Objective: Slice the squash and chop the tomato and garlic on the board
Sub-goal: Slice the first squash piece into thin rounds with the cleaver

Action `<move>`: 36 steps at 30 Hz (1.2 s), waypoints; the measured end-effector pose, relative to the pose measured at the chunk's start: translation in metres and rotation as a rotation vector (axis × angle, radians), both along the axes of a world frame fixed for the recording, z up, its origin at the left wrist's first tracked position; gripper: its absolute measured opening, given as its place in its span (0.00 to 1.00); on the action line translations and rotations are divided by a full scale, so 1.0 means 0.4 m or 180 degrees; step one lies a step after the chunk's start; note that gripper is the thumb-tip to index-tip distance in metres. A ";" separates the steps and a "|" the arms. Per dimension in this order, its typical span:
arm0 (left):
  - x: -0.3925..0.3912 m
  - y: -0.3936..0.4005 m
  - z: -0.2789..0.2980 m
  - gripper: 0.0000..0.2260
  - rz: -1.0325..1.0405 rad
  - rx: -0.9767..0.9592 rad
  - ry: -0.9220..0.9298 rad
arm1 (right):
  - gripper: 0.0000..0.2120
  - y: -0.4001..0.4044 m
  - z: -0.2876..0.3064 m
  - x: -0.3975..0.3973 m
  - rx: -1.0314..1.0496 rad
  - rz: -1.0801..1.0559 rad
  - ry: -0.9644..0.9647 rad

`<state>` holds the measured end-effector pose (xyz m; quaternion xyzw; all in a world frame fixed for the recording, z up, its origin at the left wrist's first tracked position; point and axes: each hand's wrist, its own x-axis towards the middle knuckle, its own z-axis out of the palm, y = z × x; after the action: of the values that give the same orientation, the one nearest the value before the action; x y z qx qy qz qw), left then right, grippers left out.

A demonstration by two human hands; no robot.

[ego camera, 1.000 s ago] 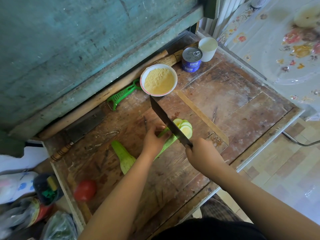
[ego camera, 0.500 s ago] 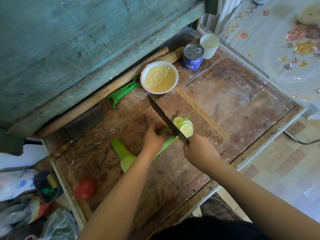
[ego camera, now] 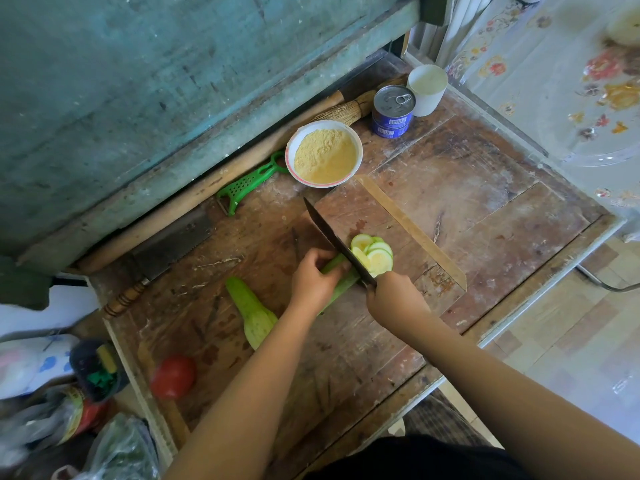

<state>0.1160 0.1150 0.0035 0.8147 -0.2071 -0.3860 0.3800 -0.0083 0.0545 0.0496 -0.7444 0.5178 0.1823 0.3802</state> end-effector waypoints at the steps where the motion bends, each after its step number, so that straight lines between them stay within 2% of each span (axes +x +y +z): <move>1: 0.000 0.001 0.001 0.10 -0.0033 0.0012 -0.0021 | 0.15 0.001 -0.002 -0.004 -0.0013 0.0010 -0.0028; 8: -0.001 0.003 0.017 0.10 -0.0351 0.0051 -0.0122 | 0.16 0.006 0.024 -0.041 0.0015 -0.0065 -0.0349; 19: -0.007 0.010 -0.007 0.07 0.0181 -0.0126 0.0152 | 0.18 0.014 0.089 -0.061 -0.0222 0.0183 -0.0410; 25: -0.009 0.009 -0.014 0.08 0.0239 -0.0084 0.0156 | 0.13 0.015 0.087 -0.065 -0.0205 0.0139 -0.0437; 36: -0.011 0.006 -0.014 0.09 0.0277 -0.0047 0.0117 | 0.18 0.016 0.089 -0.056 -0.0209 0.0245 -0.0265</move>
<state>0.1114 0.1175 -0.0020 0.8129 -0.1673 -0.3824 0.4062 -0.0309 0.0610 0.0853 -0.7828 0.4782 0.1486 0.3694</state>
